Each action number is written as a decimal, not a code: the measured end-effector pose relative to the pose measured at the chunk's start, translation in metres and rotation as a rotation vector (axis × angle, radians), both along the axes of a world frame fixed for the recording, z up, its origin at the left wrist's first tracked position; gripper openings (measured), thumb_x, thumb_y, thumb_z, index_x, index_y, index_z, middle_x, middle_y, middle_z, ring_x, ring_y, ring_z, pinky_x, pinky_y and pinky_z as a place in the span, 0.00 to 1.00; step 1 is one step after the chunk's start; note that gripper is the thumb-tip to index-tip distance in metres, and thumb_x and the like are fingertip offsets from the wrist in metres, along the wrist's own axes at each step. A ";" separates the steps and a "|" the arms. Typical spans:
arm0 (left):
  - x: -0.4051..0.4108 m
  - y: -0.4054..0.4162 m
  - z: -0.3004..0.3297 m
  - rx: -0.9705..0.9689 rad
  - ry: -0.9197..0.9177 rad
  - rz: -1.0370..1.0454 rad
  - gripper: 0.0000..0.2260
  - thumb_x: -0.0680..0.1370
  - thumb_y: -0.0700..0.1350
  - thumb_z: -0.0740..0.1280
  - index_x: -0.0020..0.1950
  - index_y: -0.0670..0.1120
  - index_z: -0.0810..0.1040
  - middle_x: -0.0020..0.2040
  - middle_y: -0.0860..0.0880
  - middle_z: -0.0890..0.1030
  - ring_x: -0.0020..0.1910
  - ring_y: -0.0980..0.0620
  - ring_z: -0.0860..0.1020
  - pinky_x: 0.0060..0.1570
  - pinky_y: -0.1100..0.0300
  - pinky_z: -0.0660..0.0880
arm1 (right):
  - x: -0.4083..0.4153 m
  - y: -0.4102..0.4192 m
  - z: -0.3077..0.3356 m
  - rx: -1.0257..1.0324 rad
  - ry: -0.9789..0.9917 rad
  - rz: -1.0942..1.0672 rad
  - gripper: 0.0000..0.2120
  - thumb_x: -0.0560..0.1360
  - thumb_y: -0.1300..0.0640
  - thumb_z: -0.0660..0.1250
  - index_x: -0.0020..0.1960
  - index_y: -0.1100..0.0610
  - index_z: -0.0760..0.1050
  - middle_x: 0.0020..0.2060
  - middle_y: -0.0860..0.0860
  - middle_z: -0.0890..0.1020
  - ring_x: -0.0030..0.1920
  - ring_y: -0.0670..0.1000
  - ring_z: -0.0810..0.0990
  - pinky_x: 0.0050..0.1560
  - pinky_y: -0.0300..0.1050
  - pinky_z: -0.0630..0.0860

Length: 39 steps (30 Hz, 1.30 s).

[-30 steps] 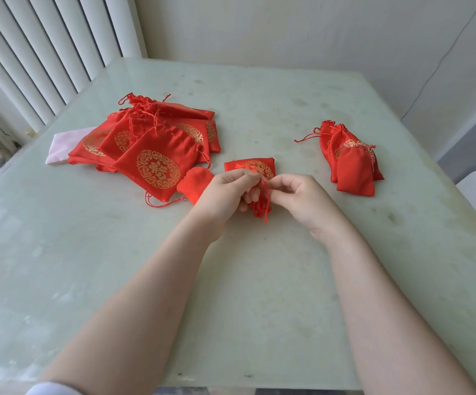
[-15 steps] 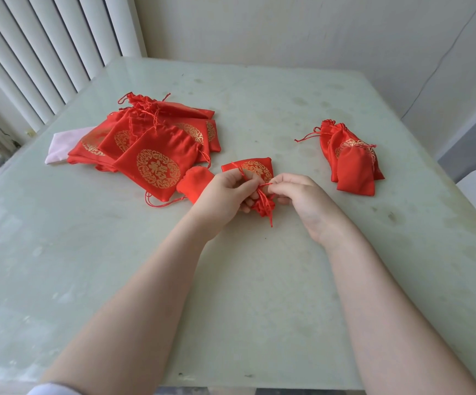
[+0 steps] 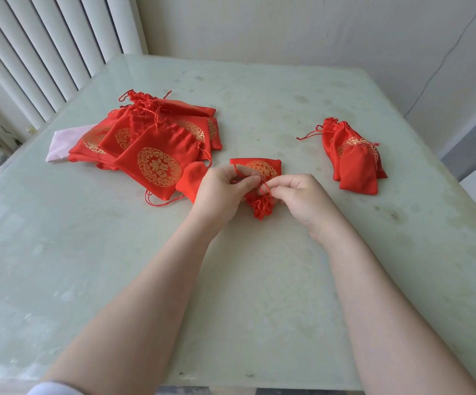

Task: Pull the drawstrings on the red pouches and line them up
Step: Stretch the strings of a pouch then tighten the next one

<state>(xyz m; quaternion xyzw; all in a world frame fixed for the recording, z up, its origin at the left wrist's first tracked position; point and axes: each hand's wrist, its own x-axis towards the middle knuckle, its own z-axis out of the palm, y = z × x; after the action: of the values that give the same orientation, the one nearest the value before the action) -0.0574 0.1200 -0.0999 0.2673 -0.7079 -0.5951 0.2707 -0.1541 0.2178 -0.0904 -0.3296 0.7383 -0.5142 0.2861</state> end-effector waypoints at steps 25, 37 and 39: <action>-0.005 0.011 0.007 0.217 -0.019 -0.003 0.13 0.82 0.41 0.54 0.40 0.45 0.72 0.35 0.47 0.79 0.27 0.59 0.77 0.28 0.68 0.73 | -0.003 0.000 0.002 -0.236 -0.379 -0.243 0.12 0.79 0.60 0.60 0.37 0.55 0.75 0.35 0.49 0.78 0.36 0.45 0.74 0.42 0.38 0.72; -0.010 0.015 0.010 0.292 0.054 0.193 0.13 0.82 0.42 0.53 0.37 0.46 0.66 0.30 0.50 0.65 0.26 0.55 0.62 0.24 0.68 0.60 | -0.014 0.007 0.010 -0.232 -0.539 -0.266 0.14 0.81 0.60 0.52 0.37 0.55 0.65 0.17 0.43 0.61 0.18 0.42 0.61 0.21 0.32 0.54; -0.008 0.015 0.011 0.229 0.052 0.089 0.13 0.82 0.42 0.54 0.37 0.46 0.67 0.29 0.49 0.65 0.26 0.55 0.61 0.23 0.67 0.59 | -0.007 0.006 0.010 -0.129 -0.308 -0.153 0.13 0.80 0.59 0.55 0.37 0.54 0.68 0.19 0.42 0.62 0.19 0.41 0.59 0.22 0.33 0.54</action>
<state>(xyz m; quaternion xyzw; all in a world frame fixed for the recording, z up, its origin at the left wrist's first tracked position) -0.0651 0.1347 -0.0894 0.3121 -0.6153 -0.6662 0.2830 -0.1608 0.2238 -0.0802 -0.2076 0.6743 -0.6250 0.3341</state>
